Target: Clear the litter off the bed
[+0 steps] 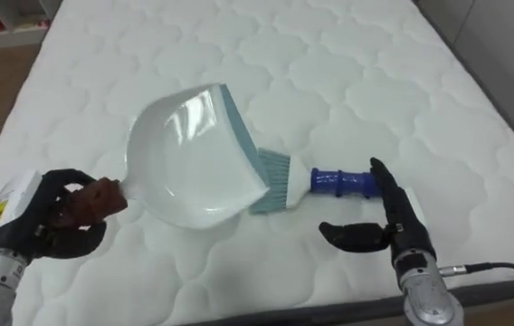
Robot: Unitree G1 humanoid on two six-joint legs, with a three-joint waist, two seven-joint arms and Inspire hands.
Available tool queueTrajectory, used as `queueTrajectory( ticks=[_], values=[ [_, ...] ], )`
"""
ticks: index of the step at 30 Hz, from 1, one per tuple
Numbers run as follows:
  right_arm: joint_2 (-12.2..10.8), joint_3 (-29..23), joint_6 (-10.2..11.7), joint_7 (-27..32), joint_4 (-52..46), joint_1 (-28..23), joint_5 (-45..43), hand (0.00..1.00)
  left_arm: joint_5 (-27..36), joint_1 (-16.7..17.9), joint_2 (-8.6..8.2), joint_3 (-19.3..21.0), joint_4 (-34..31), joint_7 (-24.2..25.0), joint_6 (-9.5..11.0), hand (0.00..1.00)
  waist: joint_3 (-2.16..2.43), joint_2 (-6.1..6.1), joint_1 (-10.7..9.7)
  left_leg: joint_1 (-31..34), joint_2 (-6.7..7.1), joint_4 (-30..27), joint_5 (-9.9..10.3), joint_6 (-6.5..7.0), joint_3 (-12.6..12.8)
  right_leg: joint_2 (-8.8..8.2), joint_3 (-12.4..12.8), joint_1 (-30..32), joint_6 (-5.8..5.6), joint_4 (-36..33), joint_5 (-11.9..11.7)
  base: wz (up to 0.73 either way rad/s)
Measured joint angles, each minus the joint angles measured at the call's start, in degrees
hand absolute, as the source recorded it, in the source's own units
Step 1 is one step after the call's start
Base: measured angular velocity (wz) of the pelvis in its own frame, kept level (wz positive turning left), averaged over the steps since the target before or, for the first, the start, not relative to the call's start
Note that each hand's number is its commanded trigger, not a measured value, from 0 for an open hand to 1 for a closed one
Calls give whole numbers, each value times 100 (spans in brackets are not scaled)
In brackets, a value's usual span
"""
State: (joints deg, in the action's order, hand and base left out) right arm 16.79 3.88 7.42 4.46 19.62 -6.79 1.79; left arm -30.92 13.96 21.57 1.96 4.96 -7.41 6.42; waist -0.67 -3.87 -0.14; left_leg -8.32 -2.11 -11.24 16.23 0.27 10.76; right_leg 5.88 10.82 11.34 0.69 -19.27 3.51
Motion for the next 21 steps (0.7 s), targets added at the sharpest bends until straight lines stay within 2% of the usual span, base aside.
queueTrajectory(
  ticks=[3, 5, 8, 14, 21],
  values=[
    [-95, 11, 0, 28, 1, -3, 4, 0, 49, -10, -138, 1, 20, -157, 6, 0, -23, 53, 7, 1, 14, 75, 73, 3, -5, 7, 8, 35, -26, -36, -5, 0],
    [-148, 22, 0, 33, 1, -3, -8, 0, 136, -9, -337, -8, 23, -245, 21, 0, -3, 102, -17, 18, 32, 69, 70, 9, -28, -14, 5, 25, -38, -22, -18, 5],
    [-160, 37, 0, 40, 2, -4, -4, 0, 156, -9, -480, -26, 30, -376, 83, 0, 22, 158, -105, 17, 30, 72, 69, 11, -83, -13, -3, -3, -44, 3, -14, 9],
    [-195, 37, 0, 70, -4, -4, -5, 0, 259, -9, -542, -200, 75, -690, 108, 0, 35, 268, -140, 10, 8, 119, 68, 12, -106, 1, -18, -18, -47, 73, -27, 0],
    [-217, 32, 0, 237, -18, -3, 9, 0, 518, -13, -563, -308, 120, -1005, 112, 0, 51, 279, -116, -28, -38, 142, 67, 13, -114, 33, -28, -120, -44, 280, -81, 0]
  ],
)
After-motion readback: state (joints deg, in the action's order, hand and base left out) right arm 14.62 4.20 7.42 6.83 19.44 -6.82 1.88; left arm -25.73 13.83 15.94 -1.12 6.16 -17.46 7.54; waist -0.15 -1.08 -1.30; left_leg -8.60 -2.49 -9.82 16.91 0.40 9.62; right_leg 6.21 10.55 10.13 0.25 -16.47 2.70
